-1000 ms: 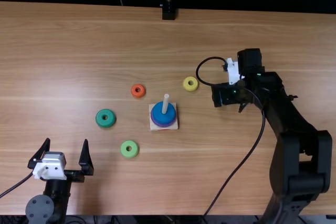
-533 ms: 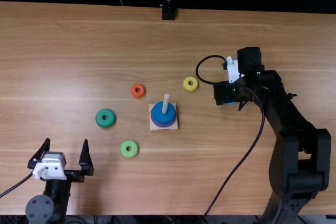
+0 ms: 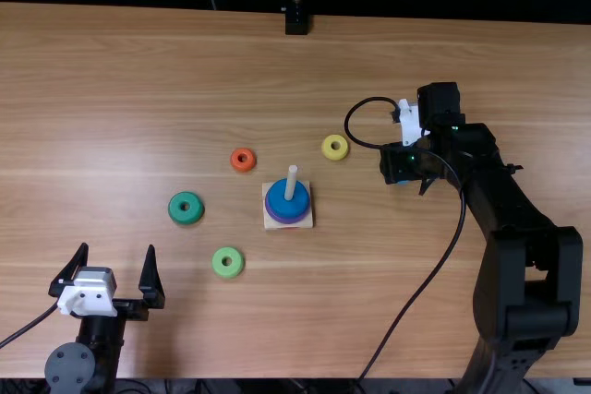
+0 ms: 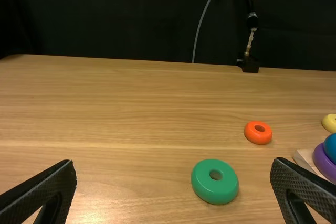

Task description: Build the Hanoi tower: stack the rings onto the peg from bottom to top in this color order: purple, dark blue, light blue, dark green, light green, yellow, orange.

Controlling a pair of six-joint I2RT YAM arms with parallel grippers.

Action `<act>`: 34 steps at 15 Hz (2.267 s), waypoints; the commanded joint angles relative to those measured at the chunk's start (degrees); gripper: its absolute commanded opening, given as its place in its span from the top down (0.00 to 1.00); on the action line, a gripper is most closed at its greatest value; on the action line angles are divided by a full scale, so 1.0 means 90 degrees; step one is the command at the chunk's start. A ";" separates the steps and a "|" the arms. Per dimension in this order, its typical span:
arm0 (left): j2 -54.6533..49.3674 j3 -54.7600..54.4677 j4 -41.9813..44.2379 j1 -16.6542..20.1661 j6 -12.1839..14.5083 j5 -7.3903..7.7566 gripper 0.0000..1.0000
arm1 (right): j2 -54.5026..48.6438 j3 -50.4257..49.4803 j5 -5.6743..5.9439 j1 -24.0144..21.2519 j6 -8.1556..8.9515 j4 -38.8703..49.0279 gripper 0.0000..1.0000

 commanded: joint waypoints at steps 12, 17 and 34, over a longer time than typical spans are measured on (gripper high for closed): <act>-0.0098 -0.0064 -0.0169 -0.0032 0.0030 -0.0074 0.00 | 0.0005 0.1193 0.0045 0.0485 0.0011 -0.1883 0.46; -0.0098 -0.0064 -0.0169 -0.0032 0.0030 -0.0074 0.00 | 0.0005 0.1125 0.0069 0.0436 -0.0048 -0.1824 0.00; -0.0098 -0.0064 -0.0169 -0.0032 0.0030 -0.0074 0.00 | 0.0083 0.1135 0.0338 0.0104 -0.0048 -0.1754 0.00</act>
